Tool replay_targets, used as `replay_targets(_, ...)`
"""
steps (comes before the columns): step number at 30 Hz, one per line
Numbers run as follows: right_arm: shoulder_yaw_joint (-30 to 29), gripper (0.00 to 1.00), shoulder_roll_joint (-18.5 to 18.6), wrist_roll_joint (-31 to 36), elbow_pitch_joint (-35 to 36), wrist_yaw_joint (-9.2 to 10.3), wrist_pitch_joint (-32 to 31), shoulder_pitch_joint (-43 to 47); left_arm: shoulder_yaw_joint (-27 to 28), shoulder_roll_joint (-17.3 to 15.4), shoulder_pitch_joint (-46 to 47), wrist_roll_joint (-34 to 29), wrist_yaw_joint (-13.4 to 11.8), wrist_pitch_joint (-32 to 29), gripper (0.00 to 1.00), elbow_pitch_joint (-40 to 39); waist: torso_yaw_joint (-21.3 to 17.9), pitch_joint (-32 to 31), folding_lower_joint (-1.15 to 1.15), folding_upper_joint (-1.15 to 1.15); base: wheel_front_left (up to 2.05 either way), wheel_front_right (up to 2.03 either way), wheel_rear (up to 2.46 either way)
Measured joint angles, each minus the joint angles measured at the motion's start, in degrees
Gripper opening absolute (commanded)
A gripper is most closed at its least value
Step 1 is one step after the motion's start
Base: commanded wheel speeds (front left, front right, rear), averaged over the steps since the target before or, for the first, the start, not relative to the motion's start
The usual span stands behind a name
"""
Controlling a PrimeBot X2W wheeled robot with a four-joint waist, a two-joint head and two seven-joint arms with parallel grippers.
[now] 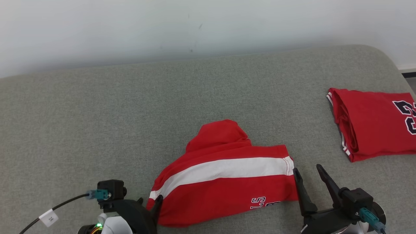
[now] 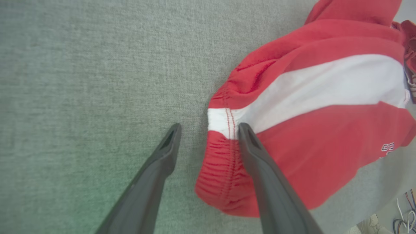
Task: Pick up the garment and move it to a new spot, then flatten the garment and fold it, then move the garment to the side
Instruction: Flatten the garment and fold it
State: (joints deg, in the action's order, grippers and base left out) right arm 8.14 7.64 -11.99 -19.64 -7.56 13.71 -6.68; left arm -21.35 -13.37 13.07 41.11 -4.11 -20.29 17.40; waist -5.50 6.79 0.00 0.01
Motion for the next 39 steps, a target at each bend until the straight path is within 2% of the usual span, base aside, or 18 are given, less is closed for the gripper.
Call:
replay_targets(2, 0.36, 1.00, -0.04, 0.01, 0.01, 0.00, 0.02, -0.32, -0.24, 0.12, 0.44, 0.00, -0.33, -0.77, 0.95, 0.33, -0.16, 0.18, 0.00, 0.00, 0.00, 0.00, 0.00)
replay_targets(6, 0.63, 1.00, -0.08, 0.01, 0.01, 0.00, 0.19, -0.66, -0.89, 0.26, 1.87, -0.16, -0.93, -2.19, 0.91, 1.45, -0.65, 0.58, 0.00, 0.00, 0.00, 0.00, 0.00)
replay_targets(8, 0.47, 1.00, -0.07, 0.01, 0.01, 0.00, 0.21, -0.65, -1.26, 0.25, 2.51, -0.16, -1.12, -3.64, 0.65, 2.01, -0.91, 0.74, 0.00, 0.00, 0.00, 0.00, 0.00)
replay_targets(9, 0.40, 1.00, -0.07, 0.01, 0.01, 0.00, 0.27, -0.65, -1.43, 0.19, 2.79, -0.16, -1.20, -4.13, 0.45, 2.19, -1.02, 0.80, 0.00, 0.00, 0.00, 0.00, 0.00)
replay_targets(10, 0.37, 1.00, -0.08, 0.01, 0.01, 0.00, 0.27, -0.64, -1.60, 0.13, 2.98, -0.16, -1.29, -4.54, 0.37, 2.35, -1.14, 0.85, 0.00, 0.00, 0.00, 0.00, 0.00)
replay_targets(11, 0.34, 1.00, -0.10, 0.02, 0.00, 0.00, 0.32, -0.64, -1.71, 0.08, 3.16, -0.18, -1.42, -4.61, 0.21, 2.47, -1.25, 0.89, 0.00, -0.01, 0.00, 0.00, 0.00)
replay_targets(12, 0.31, 1.00, -0.12, 0.03, 0.00, 0.00, 0.41, -0.64, -1.86, -0.03, 3.30, -0.29, -1.42, -4.67, 0.00, 2.52, -1.35, 0.93, 0.00, 0.00, 0.00, 0.00, 0.00)
replay_targets(15, 0.19, 1.00, -0.27, 0.12, -0.01, 0.00, 0.43, -0.64, -2.15, -0.04, 3.46, -0.75, -1.33, -3.85, 0.00, 2.42, -1.47, 1.09, 0.00, 0.00, 0.00, 0.00, 0.00)
replay_targets(21, -1.21, 1.00, 0.10, 0.41, 1.48, 0.00, -0.92, -1.70, -2.76, -0.18, 2.32, -3.79, -1.43, 3.20, 0.00, 0.03, -1.08, 1.58, 0.00, 0.00, 0.00, 0.00, 0.00)
replay_targets(29, -4.94, 1.00, 0.86, -1.78, 3.08, 0.00, -13.37, -3.12, -4.35, 1.26, -0.43, -5.32, -0.92, 8.66, 0.00, -0.91, 0.02, 2.65, 0.00, 0.00, 0.00, 0.00, 0.00)
replay_targets(34, -2.42, 1.00, 1.03, -4.10, 1.22, 0.00, -22.72, -4.97, -4.61, 1.43, -0.02, -5.47, -0.47, 9.61, 0.00, 0.03, 0.63, 3.26, 0.00, 0.00, 0.00, 0.00, 0.00)
replay_targets(39, 0.68, 1.00, 1.40, -6.76, -0.96, 0.00, -26.41, -6.92, -4.83, 1.59, 0.93, -5.56, 0.03, 9.89, 0.00, 1.02, 1.09, 3.72, 0.00, 0.00, 0.00, 0.00, 0.00)
